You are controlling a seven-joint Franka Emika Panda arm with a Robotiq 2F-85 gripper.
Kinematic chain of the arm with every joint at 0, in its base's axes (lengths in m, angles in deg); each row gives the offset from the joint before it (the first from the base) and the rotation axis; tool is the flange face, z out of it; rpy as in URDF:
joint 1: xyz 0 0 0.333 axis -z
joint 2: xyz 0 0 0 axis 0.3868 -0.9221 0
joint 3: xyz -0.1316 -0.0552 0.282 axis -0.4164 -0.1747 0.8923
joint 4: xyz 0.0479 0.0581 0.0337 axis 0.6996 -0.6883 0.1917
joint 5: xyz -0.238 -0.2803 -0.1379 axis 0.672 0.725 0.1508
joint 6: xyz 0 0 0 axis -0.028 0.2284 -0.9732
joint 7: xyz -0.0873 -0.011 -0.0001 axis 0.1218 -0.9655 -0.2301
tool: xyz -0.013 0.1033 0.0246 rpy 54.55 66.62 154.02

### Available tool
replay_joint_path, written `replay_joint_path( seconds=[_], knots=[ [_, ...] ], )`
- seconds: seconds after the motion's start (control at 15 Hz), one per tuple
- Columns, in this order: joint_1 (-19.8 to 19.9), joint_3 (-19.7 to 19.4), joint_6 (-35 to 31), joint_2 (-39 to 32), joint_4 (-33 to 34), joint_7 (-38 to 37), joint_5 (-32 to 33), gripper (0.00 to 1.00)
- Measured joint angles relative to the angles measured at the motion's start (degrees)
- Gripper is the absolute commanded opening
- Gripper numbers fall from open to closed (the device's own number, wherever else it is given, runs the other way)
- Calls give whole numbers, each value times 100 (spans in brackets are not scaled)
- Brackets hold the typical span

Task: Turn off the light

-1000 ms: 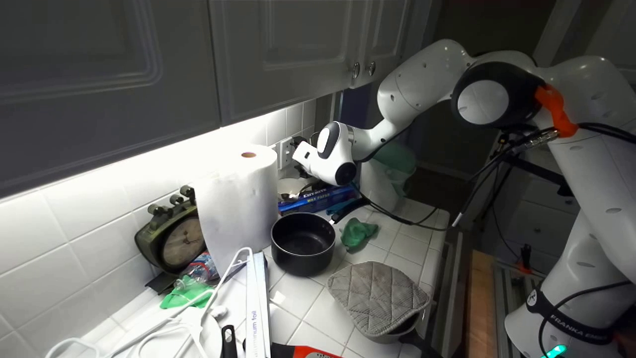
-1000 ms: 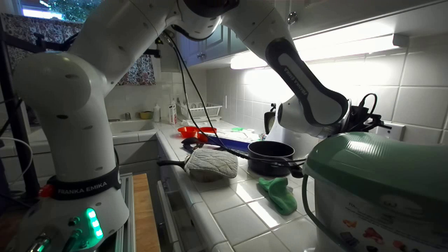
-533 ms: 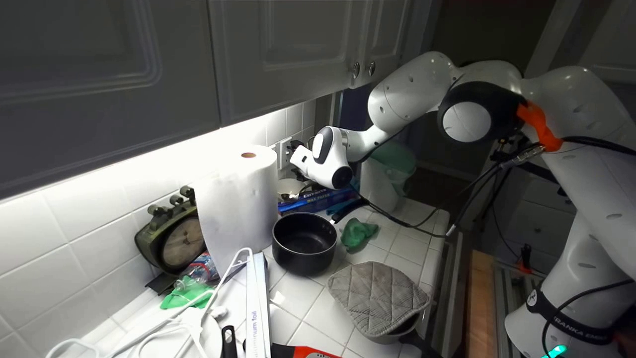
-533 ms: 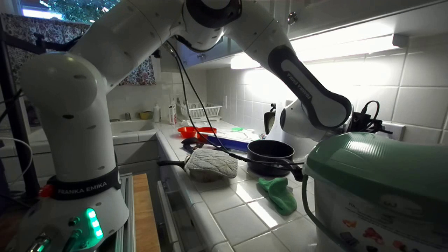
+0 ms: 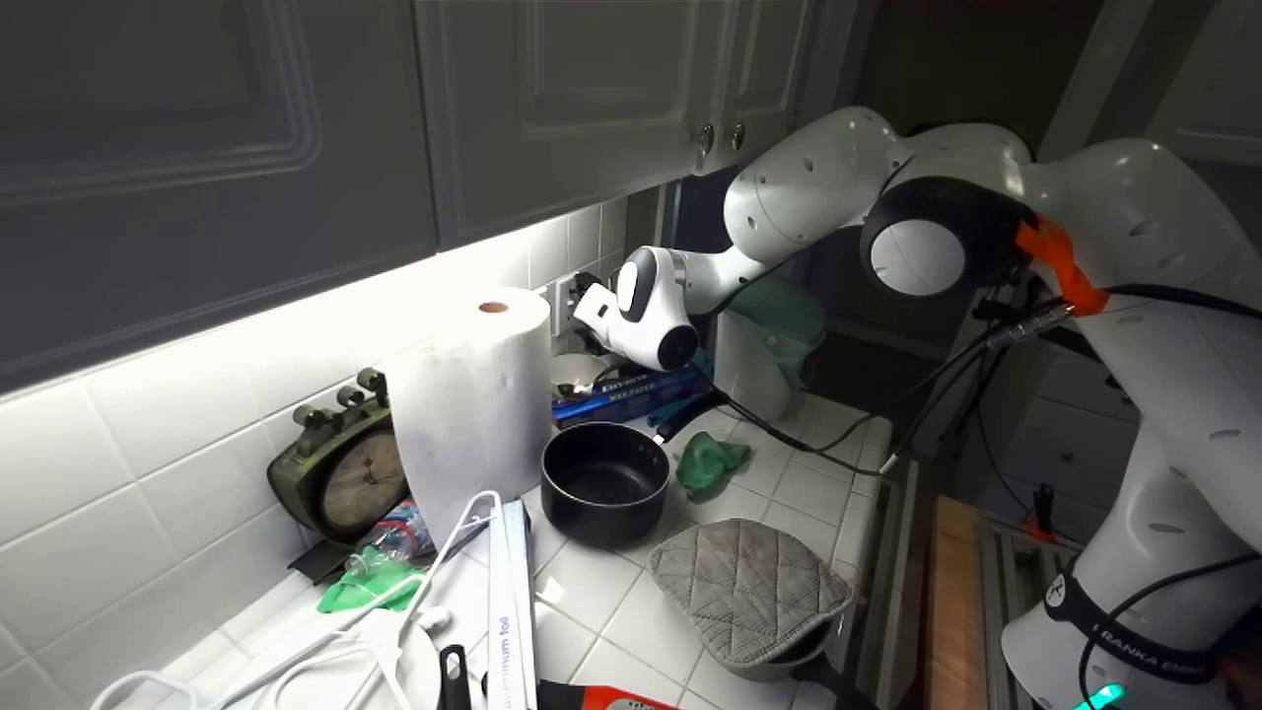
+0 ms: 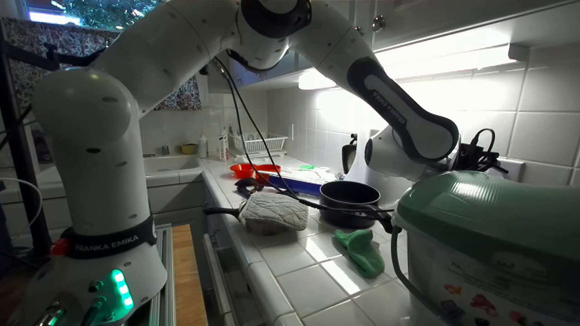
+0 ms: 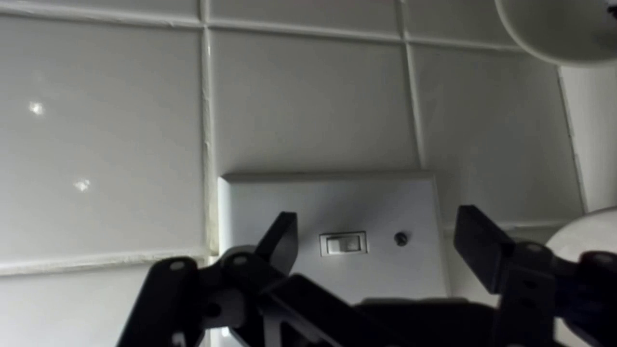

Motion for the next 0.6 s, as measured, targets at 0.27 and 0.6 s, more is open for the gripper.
replay_joint_path(
  seconds=[0.27,0.6],
  knots=[
    [-84,-136,-49,1,90,-119,0,35],
    [-133,-171,-242,-72,98,-150,0,22]
  ],
)
